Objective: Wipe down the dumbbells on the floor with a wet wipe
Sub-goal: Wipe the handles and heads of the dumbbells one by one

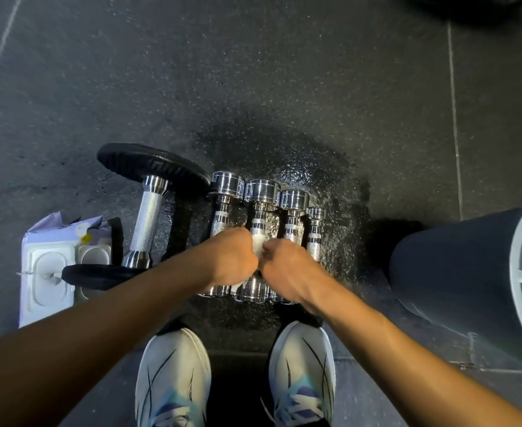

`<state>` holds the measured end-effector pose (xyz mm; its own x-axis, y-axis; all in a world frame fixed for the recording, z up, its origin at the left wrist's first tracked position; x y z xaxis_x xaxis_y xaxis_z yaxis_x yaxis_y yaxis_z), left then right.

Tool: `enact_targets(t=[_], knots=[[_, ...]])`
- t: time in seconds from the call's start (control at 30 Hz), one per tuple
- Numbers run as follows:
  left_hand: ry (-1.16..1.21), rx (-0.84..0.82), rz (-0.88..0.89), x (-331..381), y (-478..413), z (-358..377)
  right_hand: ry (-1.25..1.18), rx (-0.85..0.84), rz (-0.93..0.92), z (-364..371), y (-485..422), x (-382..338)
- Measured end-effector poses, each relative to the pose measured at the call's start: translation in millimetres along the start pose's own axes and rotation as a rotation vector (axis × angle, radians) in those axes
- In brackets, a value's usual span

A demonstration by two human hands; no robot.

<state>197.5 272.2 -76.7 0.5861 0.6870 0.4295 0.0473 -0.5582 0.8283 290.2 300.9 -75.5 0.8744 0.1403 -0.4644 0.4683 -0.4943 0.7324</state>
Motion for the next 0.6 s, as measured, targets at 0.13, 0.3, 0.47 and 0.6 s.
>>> enact_targets(t=[0.13, 0.3, 0.47, 0.6], knots=[[0.06, 0.014, -0.06, 1, -4, -2, -0.083, -0.077, 0.045, 7, 1, -4], [0.296, 0.103, -0.076, 0, -14, -10, -0.438, 0.022, 0.12, -5, -5, 1], [0.573, 0.171, 0.059, 10, -12, -18, -0.635, 0.147, 0.099, -16, -20, -1], [0.565, 0.211, 0.105, 13, -10, -19, -0.674, 0.184, 0.07, -13, -23, 2]])
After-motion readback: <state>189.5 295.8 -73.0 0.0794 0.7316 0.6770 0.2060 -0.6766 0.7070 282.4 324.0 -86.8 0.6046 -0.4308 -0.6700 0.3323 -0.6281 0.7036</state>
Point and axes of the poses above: each hand's wrist, its own y-axis away from the middle knuckle, its own z-axis out of the palm, x = y × z, the point moved 9 cm from there along -y, towards the middle knuckle, and after that the axes turned 4 degrees about -z, right-handed, at the moved point
